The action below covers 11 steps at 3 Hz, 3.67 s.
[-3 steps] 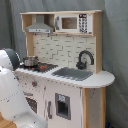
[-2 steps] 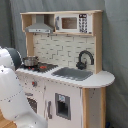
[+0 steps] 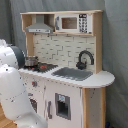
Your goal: Play with the kitchen
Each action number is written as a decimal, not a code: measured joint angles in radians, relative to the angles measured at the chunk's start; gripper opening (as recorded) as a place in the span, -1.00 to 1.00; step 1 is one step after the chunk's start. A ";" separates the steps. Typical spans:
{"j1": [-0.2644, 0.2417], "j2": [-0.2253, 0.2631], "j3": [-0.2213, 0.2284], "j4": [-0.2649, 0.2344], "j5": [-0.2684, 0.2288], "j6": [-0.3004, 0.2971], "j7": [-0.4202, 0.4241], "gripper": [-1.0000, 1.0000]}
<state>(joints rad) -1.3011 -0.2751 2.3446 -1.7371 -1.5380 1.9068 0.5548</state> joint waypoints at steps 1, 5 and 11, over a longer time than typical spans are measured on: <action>0.000 0.018 0.002 0.050 0.088 -0.051 -0.019 1.00; -0.080 0.000 0.001 0.183 0.460 -0.029 -0.004 1.00; -0.243 -0.072 0.002 0.306 1.049 0.141 -0.039 1.00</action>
<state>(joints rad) -1.5444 -0.3471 2.3465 -1.4315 -0.4891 2.0475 0.5156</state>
